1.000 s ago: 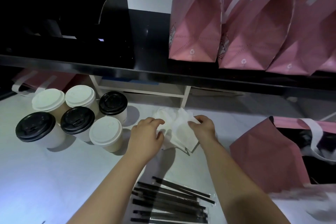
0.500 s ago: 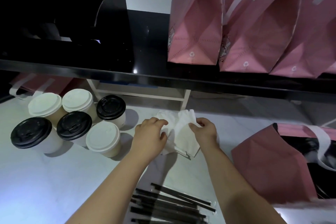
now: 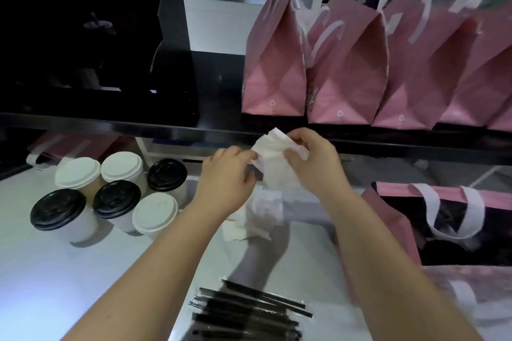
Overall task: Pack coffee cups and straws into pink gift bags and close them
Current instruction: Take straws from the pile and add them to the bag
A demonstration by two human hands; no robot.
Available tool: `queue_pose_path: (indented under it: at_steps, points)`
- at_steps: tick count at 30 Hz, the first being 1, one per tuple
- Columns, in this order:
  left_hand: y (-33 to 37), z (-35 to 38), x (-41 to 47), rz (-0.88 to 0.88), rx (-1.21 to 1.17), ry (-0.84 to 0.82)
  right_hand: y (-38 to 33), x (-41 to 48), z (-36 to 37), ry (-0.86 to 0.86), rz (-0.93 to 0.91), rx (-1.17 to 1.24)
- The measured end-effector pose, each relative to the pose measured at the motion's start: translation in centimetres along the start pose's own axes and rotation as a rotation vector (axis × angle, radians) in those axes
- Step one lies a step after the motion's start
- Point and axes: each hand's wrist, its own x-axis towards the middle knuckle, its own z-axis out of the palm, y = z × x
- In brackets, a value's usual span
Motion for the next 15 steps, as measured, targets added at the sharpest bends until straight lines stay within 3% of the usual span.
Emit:
queue_pose_path:
  at_steps: [7,10,15]
  points:
    - [7.5,-2.8,2.7,0.143,0.03,0.045,-2.5,-0.1,-10.7,0.096,-0.134,-0.199]
    - [11.6,-2.5,2.4,0.201,-0.074,0.05,-1.4,-1.8,-15.9,0.182,-0.121,-0.187]
    - [18.8,1.1,-0.6,0.253,-0.379,-0.086,2.0,-6.8,-23.3,0.218,-0.021,-0.055]
